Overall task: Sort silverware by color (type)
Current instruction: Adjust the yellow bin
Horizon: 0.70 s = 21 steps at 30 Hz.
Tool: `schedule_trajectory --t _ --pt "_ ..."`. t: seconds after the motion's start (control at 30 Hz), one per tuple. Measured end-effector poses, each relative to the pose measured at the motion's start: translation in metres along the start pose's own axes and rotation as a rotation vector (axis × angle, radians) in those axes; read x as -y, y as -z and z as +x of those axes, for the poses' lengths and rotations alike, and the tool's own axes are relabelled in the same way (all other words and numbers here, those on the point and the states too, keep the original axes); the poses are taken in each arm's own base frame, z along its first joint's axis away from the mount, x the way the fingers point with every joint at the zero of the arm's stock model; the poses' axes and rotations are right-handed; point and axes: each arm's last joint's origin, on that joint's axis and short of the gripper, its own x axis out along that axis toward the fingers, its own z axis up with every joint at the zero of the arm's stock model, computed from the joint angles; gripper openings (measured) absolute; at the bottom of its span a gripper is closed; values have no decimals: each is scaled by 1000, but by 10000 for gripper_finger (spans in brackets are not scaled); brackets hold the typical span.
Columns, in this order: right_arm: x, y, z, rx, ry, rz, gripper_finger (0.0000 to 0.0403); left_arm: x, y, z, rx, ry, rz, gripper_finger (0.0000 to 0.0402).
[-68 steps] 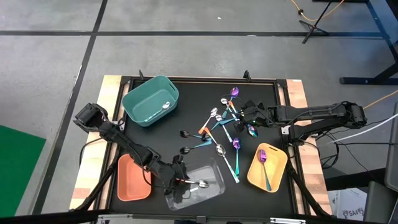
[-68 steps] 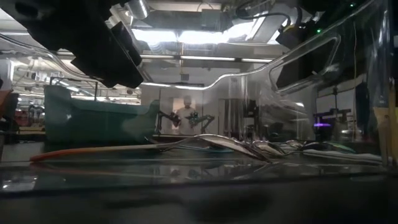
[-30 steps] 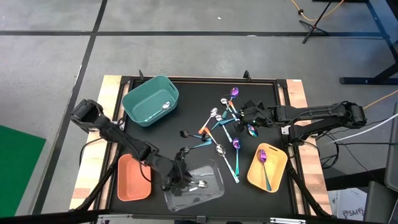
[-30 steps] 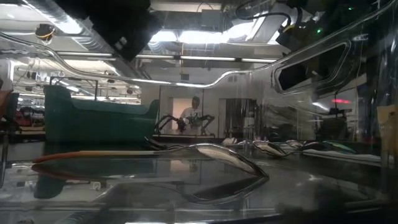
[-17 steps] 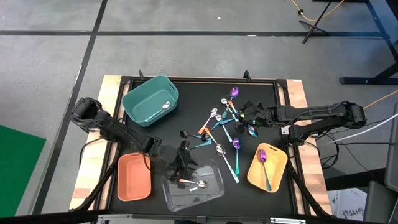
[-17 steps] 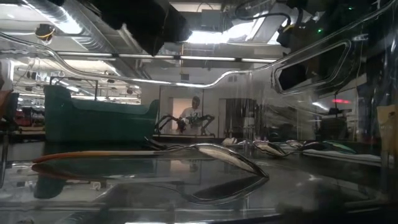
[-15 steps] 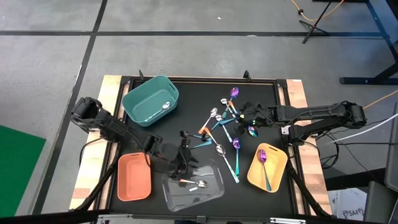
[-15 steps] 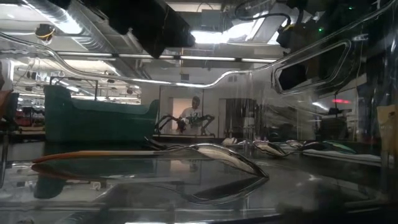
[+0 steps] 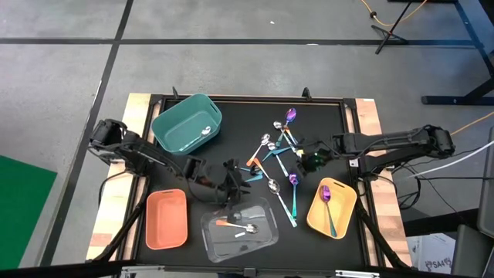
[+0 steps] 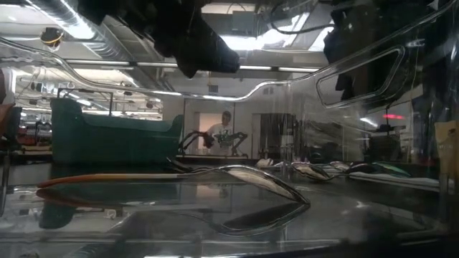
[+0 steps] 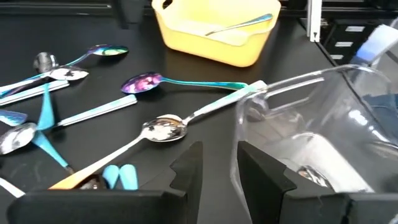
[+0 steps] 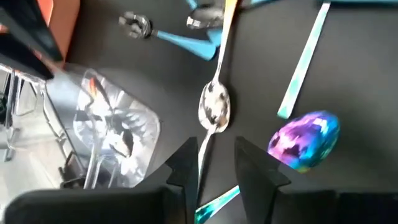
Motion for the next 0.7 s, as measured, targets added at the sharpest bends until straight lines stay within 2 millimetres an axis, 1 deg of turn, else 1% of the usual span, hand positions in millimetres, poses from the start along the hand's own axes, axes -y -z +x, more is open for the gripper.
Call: schedule_trajectory --t 0.23,0.4,0.57,0.7 --pt "-13 22 4 -3 17 60 92 -6 -1 1 1 -17 -10 94" --pt "-19 35 11 -10 41 100 92 -7 -1 1 1 -19 -11 94" --pt "-20 45 26 -43 109 126 92 -7 -1 1 -1 -19 -10 94" --pt "-16 46 42 -65 174 133 92 -7 -1 1 -1 -19 -10 94"
